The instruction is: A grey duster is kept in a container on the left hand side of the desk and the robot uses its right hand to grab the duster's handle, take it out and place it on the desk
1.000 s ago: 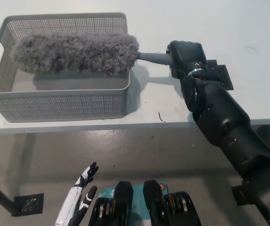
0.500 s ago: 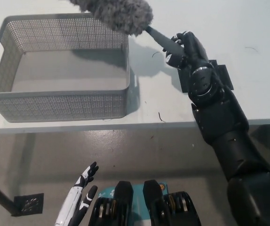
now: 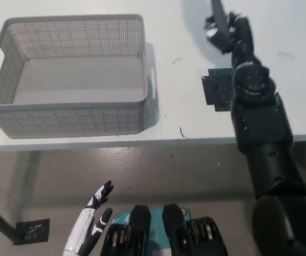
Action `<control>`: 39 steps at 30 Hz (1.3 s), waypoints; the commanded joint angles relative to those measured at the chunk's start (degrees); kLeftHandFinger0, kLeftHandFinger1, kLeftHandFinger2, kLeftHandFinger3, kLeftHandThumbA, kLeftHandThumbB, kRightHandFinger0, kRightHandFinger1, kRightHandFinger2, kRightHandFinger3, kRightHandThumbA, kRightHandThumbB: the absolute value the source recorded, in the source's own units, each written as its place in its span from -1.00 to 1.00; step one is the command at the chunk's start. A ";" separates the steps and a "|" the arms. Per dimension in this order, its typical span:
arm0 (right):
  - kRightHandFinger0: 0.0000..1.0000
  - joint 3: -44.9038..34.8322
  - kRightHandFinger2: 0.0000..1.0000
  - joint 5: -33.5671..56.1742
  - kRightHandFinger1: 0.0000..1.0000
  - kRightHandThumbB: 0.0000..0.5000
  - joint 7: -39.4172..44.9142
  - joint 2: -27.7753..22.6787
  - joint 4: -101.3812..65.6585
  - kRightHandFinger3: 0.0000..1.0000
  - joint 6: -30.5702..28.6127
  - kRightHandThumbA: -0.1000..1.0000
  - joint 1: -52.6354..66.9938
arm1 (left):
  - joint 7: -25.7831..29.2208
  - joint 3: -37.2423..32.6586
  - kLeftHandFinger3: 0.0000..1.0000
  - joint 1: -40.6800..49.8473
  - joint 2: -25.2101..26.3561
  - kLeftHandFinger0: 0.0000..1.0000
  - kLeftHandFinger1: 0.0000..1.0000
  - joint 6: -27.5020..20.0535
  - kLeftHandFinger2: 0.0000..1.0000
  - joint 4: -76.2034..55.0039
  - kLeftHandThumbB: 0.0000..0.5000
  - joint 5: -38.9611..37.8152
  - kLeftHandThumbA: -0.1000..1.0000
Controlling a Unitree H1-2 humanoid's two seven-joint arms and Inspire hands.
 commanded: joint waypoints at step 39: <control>-1.00 21.87 -0.89 -9.85 -1.00 -0.16 -8.57 -30.48 -0.69 -0.83 -15.16 -1.00 10.96 | 0.60 0.05 1.00 0.17 1.29 1.00 1.00 -2.28 1.00 -1.32 -0.78 1.54 1.00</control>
